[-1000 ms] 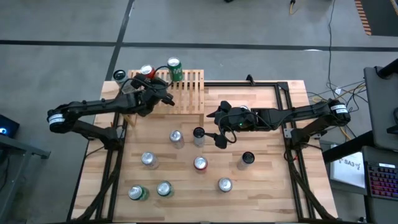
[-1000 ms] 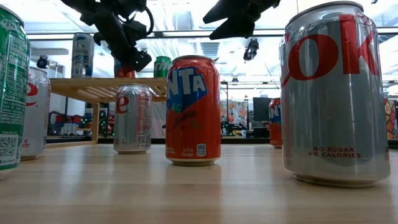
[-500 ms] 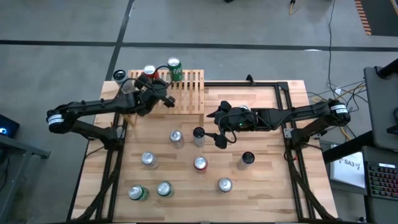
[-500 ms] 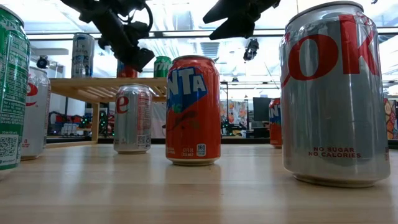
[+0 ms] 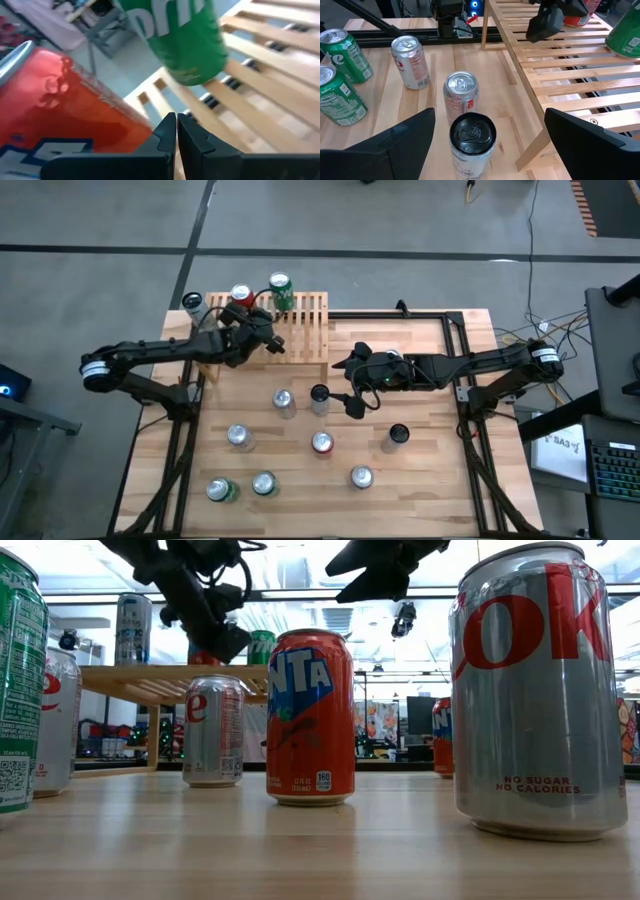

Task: Place canned beverage on shelf
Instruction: Put the middle orange soda can on the shelf

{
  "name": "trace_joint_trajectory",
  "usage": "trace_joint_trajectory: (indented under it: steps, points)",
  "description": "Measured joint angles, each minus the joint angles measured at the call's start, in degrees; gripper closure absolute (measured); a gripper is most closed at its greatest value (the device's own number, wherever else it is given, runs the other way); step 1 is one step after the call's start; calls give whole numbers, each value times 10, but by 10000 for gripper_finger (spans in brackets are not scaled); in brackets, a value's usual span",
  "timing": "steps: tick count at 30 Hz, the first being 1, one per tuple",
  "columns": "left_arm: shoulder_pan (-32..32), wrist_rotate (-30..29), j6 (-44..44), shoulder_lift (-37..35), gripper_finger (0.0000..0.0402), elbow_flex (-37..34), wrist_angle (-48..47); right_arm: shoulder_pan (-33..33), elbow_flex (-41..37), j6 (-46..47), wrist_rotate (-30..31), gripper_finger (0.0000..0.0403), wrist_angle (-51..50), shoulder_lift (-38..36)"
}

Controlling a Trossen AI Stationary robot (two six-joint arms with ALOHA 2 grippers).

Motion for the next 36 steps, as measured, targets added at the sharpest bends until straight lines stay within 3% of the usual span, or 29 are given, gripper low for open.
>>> trace_joint_trajectory:
  steps: [4,15,31,36]
  points:
    - [0,-48,-1,14,401,0,-2,0,0,0,0,39,0,0]
    - [0,-84,-1,14,401,0,-11,0,0,1,0,39,0,0]
    - [-6,-79,-3,8,401,1,-16,0,0,5,0,39,0,0]
    - [-26,-78,-5,1,401,31,-58,0,0,13,0,39,0,0]
